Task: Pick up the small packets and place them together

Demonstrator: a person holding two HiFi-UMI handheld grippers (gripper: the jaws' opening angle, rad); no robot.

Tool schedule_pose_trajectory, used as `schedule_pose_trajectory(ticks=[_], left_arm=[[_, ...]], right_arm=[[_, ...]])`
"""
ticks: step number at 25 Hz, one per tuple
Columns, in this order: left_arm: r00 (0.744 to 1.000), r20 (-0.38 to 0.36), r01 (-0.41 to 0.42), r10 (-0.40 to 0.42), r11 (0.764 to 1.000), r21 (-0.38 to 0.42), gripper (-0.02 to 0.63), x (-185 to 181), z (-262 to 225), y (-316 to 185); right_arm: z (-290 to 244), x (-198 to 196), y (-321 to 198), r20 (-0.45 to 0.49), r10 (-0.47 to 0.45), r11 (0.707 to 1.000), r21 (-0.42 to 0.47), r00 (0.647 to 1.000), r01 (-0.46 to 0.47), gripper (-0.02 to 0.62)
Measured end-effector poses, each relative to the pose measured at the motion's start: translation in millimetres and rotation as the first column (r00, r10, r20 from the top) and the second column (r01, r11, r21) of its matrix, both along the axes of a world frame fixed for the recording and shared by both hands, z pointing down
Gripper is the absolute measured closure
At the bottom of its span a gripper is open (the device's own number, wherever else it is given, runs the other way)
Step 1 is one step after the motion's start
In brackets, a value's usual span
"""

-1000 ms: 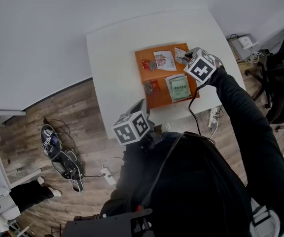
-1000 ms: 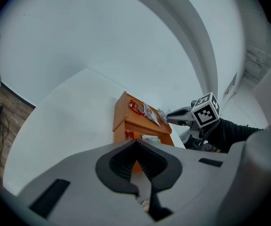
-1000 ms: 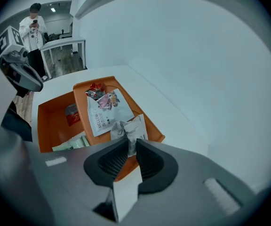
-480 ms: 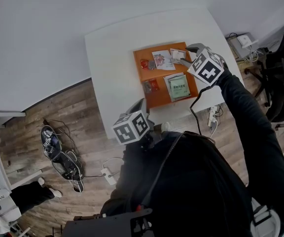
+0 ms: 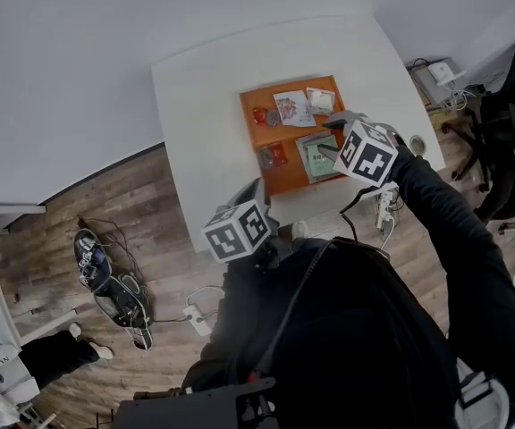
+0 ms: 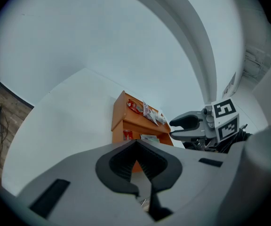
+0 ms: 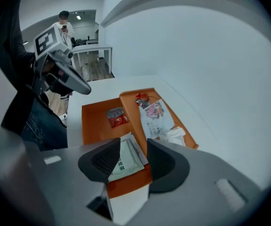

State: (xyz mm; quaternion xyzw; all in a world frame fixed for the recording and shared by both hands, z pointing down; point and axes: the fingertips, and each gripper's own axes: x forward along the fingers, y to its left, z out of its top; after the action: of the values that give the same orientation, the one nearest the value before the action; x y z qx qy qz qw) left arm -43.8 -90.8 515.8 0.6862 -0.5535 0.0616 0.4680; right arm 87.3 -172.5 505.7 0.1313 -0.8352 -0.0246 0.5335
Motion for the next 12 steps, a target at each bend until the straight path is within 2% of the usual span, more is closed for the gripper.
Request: schedule_pose_trajectory(ticks=[6,12], left_arm=[[1.000,-0.001,0.005,-0.005,1.000,-0.003,0.607,-2.4,-0.2,1.5],[1.000,0.001,0.006,-0.006,1.000,-0.002,0.607,-3.4,0.4,1.7]], right_arm=[[37.2,3.4,12.2,-0.049,0.017,0.996,-0.087,0.999,-0.021,0.436],[65.6,1.0,18.1,-0.136,-0.016,0.994,-0.110,0.991,0.001,0.436]])
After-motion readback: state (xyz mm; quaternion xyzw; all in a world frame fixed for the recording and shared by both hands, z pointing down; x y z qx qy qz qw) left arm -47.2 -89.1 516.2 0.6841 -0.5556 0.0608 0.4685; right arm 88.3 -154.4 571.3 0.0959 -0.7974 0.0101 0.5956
